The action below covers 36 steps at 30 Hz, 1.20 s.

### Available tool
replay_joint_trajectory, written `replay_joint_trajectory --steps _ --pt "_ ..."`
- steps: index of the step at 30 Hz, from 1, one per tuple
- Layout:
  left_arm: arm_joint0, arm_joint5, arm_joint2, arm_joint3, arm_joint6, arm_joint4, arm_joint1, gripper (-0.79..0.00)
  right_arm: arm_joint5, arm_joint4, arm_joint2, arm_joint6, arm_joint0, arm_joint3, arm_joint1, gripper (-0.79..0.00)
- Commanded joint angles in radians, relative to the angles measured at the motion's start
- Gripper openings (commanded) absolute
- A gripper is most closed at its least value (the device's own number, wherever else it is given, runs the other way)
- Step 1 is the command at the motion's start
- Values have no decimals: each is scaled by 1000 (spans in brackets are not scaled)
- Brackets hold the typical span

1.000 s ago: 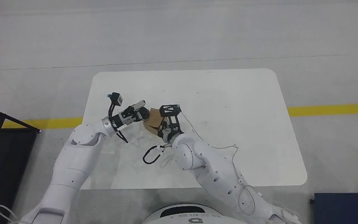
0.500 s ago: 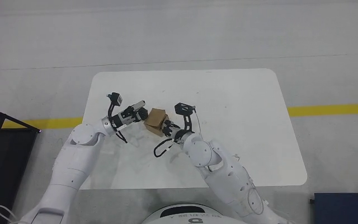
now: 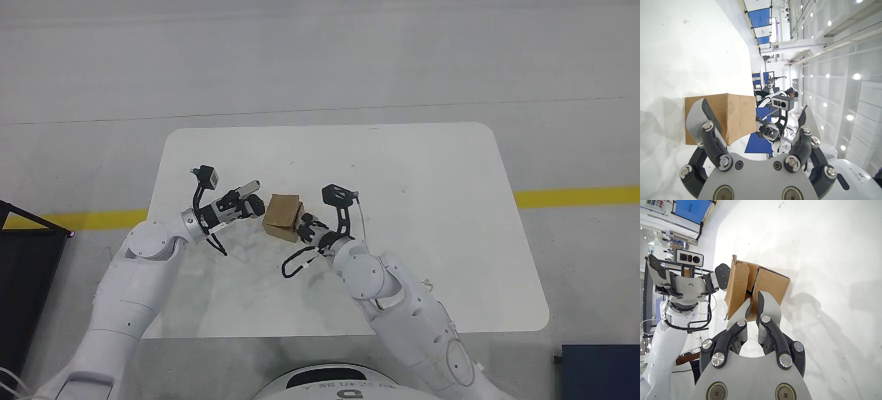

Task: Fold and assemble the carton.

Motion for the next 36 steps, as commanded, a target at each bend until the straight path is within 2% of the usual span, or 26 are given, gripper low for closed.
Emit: replay_joint_trajectory --steps 1,2,14,23,29,36 --pt "-2 0 0 1 0 2 0 0 -6 2 0 1 -1 -1 1 -711" --pt "-3 1 0 1 0 2 0 0 -8 0 1 1 -1 -2 2 -785" --pt "-10 5 1 2 -13 24 2 0 -20 -4 11 -35 -24 -23 9 -785" --pt "-23 -48 -5 -62 -11 10 1 0 83 -231 -44 7 -14 -49 18 -785" --pt "-39 -52 20 -122 -7 -69 -10 0 107 -285 -66 40 -5 -56 19 -785" --pt "-56 -35 62 -97 -30 -48 -18 0 108 -297 -69 54 -6 -68 19 -785"
